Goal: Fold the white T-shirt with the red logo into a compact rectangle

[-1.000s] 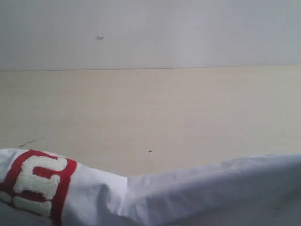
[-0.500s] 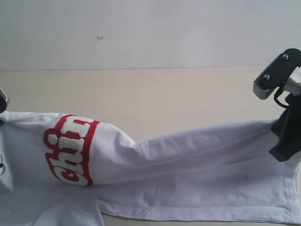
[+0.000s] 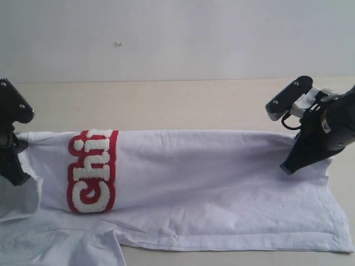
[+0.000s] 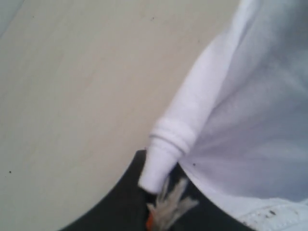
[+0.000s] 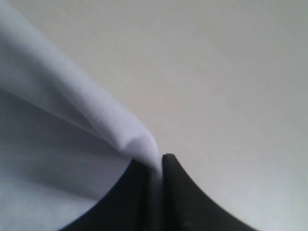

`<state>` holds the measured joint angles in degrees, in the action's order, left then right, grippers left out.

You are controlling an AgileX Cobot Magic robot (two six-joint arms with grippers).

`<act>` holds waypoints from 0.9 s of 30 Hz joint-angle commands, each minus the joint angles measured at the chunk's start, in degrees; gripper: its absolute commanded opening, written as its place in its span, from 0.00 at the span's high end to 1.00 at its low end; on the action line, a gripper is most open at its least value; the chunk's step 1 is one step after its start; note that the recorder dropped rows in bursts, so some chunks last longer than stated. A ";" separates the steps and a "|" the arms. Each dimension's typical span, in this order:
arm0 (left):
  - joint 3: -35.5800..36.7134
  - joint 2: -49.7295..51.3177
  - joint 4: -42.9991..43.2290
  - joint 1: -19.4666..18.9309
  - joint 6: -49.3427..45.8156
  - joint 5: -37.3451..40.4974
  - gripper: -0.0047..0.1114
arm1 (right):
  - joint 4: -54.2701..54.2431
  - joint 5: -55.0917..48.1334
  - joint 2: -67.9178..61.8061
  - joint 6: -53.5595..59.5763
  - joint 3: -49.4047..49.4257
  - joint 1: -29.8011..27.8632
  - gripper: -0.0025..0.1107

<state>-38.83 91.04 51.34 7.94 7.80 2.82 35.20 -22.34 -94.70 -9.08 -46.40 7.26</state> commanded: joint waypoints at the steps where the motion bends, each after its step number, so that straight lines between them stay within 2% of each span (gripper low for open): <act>1: -3.37 3.25 -3.03 -1.96 1.65 -2.82 0.87 | 2.33 0.48 -2.65 -3.01 -2.05 0.04 0.70; 6: -5.88 5.01 -4.34 -4.07 1.97 -2.82 0.57 | 3.46 1.75 -2.88 -2.78 -2.05 0.04 0.40; 8: -6.85 5.38 -4.47 -5.05 2.66 -2.82 0.54 | 4.37 1.75 -2.74 -3.00 -2.05 0.04 0.32; 10: -7.79 5.31 -4.47 -5.78 2.66 -1.53 0.55 | 4.37 1.52 -2.66 -3.00 -2.05 0.04 0.30; 14: -9.36 5.31 -4.47 -7.20 2.78 1.67 0.59 | 3.46 0.36 -2.66 -3.00 -2.05 0.04 0.30; 18: -9.59 4.75 -4.47 -7.45 3.09 4.12 0.68 | 0.40 0.12 -2.37 -3.00 -2.05 0.04 0.34; 23: -9.59 1.93 -5.96 -7.34 9.29 4.13 0.79 | -0.76 1.45 0.69 -3.00 -2.05 0.04 0.46; 26: -9.59 -0.45 -10.02 -7.34 15.81 4.52 0.94 | -4.81 1.74 3.37 -3.00 -2.05 0.04 0.55; 27: -9.59 -1.08 -11.89 -7.34 17.56 4.83 0.96 | -7.11 1.74 4.13 -3.00 -2.05 0.04 0.61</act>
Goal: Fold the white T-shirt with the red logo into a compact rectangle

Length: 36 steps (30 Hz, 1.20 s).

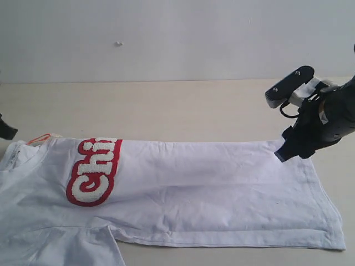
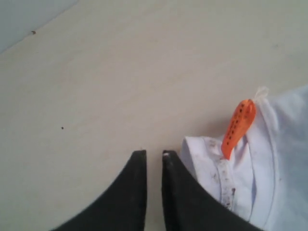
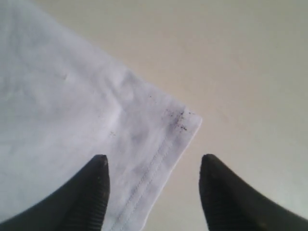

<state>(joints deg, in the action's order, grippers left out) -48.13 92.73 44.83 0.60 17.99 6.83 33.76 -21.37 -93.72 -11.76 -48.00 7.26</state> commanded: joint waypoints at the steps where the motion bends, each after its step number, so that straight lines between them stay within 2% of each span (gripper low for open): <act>1: -0.15 -3.36 -7.92 0.13 8.67 0.93 0.96 | -7.83 0.77 3.80 -0.32 -0.45 0.04 0.67; 5: 2.26 -5.29 -13.85 1.92 8.71 4.12 0.96 | -16.20 -1.38 4.99 1.52 -0.45 0.04 0.95; 6: 2.95 -5.59 -13.85 2.43 8.11 5.22 0.96 | -17.74 -2.37 4.99 3.01 -0.45 0.04 0.98; 17: 12.14 -9.85 -17.58 12.54 5.98 11.35 0.96 | -47.88 -17.60 4.99 32.60 -0.45 0.04 0.98; 21: 14.36 -12.16 -21.13 16.21 2.67 14.37 0.96 | -49.71 -21.29 4.99 33.72 -0.35 0.04 0.98; 24: 14.63 -14.38 -25.38 17.49 -1.98 18.46 0.96 | -50.26 -22.70 4.99 33.82 -0.35 0.04 0.98; 27: 14.63 -16.85 -30.36 17.61 -7.53 23.99 0.88 | -51.30 -22.85 4.99 34.75 -0.35 0.04 0.98; 33: 14.63 -20.27 -34.22 17.61 -8.82 36.54 0.64 | -57.24 -24.42 4.99 40.98 -0.35 0.04 0.98; 36: 14.63 -20.13 -37.12 17.61 -10.80 40.31 0.58 | -59.93 -24.67 4.77 43.68 -0.35 0.04 0.98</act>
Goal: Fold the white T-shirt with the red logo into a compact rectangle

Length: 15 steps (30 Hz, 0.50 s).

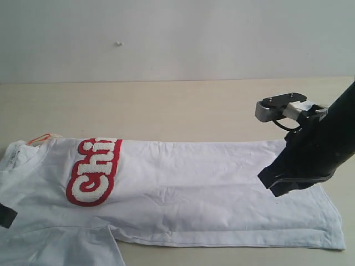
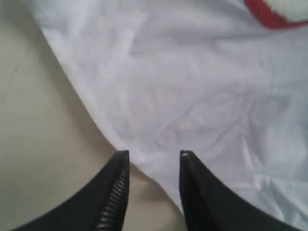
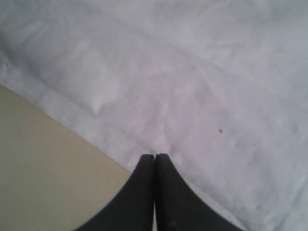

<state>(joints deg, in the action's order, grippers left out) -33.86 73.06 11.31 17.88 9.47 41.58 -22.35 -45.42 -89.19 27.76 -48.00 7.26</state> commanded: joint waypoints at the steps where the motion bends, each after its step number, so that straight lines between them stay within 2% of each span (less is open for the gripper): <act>1: 0.36 -0.35 -5.07 0.34 -3.62 6.30 0.58 | -3.80 -0.62 -0.02 4.16 -0.35 0.04 0.98; 4: 0.72 0.34 -9.71 0.34 -9.47 5.53 0.58 | -4.16 -0.10 -1.81 4.16 -0.35 0.04 0.98; 7: 1.63 1.49 -13.60 0.34 -13.48 1.05 0.58 | -4.61 0.65 -4.91 4.16 -0.35 0.04 0.98; 15: 2.65 9.61 -14.93 0.34 -14.34 -12.45 0.58 | -4.49 4.44 -11.59 4.16 -0.35 0.04 0.98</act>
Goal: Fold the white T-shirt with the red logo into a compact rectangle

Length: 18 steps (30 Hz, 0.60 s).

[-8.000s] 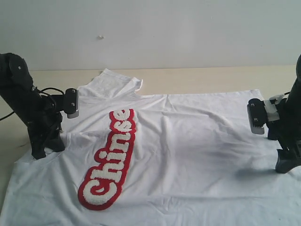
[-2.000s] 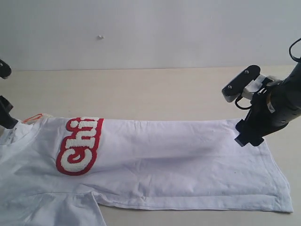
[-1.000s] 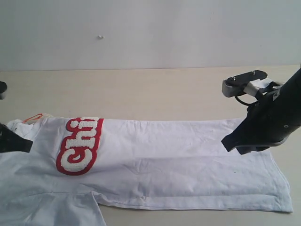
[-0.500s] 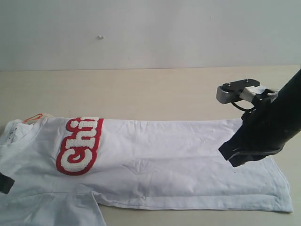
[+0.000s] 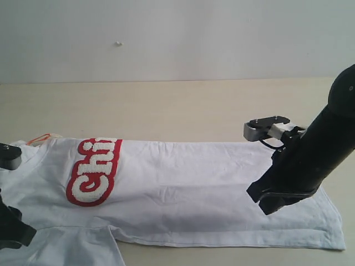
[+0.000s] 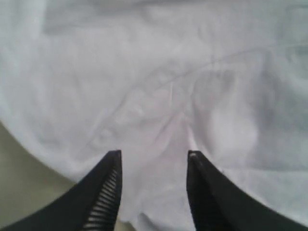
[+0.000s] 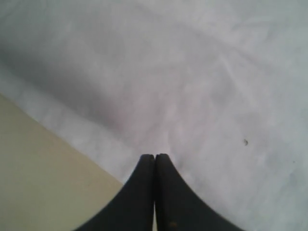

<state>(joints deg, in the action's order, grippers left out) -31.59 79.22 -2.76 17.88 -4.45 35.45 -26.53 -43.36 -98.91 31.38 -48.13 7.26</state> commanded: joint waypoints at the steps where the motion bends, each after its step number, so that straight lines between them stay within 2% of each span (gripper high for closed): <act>1: 0.38 4.73 -0.85 0.34 -0.42 -8.07 0.58 | -0.31 3.39 -2.29 0.55 -0.22 0.04 0.98; 14: 0.26 19.92 -0.72 0.22 -1.11 -27.90 0.58 | 1.21 18.34 -7.09 0.07 -0.22 0.04 0.98; 18: -1.02 22.60 -0.72 -0.93 -1.11 -29.60 0.58 | 1.65 23.38 -8.93 0.07 -0.22 0.04 0.98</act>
<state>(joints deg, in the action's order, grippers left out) -32.36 98.63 -3.41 17.61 -5.46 5.87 -25.53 -24.03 -106.57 31.38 -48.13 7.26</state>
